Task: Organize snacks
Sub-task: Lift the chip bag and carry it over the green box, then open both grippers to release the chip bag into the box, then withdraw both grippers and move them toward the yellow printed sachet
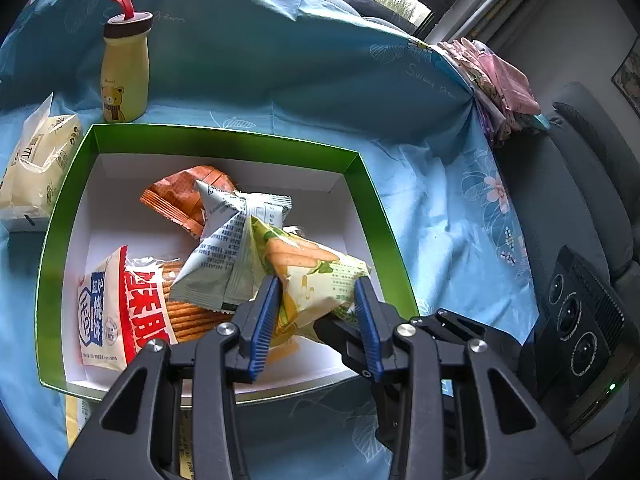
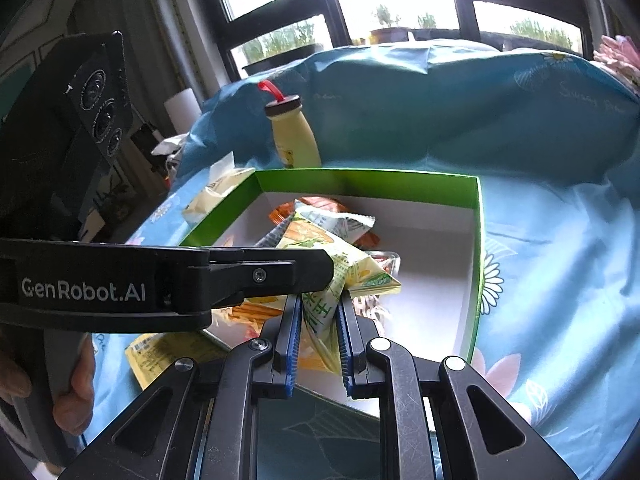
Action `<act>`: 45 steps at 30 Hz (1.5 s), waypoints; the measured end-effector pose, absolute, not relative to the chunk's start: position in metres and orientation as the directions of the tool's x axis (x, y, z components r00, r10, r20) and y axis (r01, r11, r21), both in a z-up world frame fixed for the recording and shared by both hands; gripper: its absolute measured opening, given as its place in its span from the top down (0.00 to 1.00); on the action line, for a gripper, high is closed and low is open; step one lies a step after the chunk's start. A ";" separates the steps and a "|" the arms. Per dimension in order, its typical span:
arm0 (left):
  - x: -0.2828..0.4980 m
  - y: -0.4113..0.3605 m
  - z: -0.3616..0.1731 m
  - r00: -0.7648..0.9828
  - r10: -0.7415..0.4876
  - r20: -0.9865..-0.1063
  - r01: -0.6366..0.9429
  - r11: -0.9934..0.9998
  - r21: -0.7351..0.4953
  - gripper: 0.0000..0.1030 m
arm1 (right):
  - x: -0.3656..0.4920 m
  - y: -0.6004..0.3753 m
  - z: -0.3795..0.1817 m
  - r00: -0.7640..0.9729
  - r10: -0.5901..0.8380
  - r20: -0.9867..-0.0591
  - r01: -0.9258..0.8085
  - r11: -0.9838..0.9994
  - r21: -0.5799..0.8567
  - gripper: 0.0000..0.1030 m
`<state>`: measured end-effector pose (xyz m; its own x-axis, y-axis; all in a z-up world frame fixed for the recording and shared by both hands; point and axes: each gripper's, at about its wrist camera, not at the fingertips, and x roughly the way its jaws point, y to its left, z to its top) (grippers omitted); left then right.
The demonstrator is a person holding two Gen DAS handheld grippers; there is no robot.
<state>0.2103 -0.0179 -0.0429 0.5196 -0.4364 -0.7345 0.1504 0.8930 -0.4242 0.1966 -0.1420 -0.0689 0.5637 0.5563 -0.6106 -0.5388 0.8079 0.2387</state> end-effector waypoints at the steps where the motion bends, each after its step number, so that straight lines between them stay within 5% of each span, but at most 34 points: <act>1: 0.211 -0.018 -0.043 0.519 -0.435 -0.736 0.149 0.894 -0.423 0.64 | 0.197 -0.142 -0.069 0.563 0.557 -0.611 -0.539 0.808 0.240 0.82; 13: 0.214 -0.023 -0.047 0.528 -0.393 -0.753 0.145 0.915 -0.376 0.60 | 0.203 -0.138 -0.072 0.559 0.528 -0.639 -0.515 0.825 0.232 0.82; 19: 0.216 -0.020 -0.055 0.523 -0.357 -0.774 0.117 0.930 -0.350 0.43 | 0.202 -0.138 -0.071 0.559 0.515 -0.650 -0.505 0.833 0.226 0.80; 26: 0.216 -0.016 -0.054 0.529 -0.327 -0.783 0.096 0.940 -0.328 0.34 | 0.202 -0.142 -0.069 0.575 0.490 -0.656 -0.482 0.850 0.213 0.57; 28: 0.215 -0.015 -0.053 0.538 -0.304 -0.786 0.087 0.948 -0.307 0.24 | 0.202 -0.144 -0.068 0.580 0.485 -0.654 -0.475 0.854 0.211 0.52; 32: 0.213 -0.013 -0.050 0.549 -0.283 -0.787 0.081 0.954 -0.287 0.23 | 0.200 -0.144 -0.065 0.589 0.472 -0.656 -0.470 0.861 0.198 0.48; 36: 0.209 -0.012 -0.045 0.564 -0.246 -0.788 0.073 0.966 -0.250 0.12 | 0.196 -0.143 -0.060 0.601 0.458 -0.654 -0.466 0.867 0.179 0.42; 45: 0.187 -0.005 -0.028 0.619 -0.176 -0.766 0.056 0.982 -0.180 0.11 | 0.176 -0.152 -0.046 0.644 0.426 -0.636 -0.438 0.886 0.151 0.29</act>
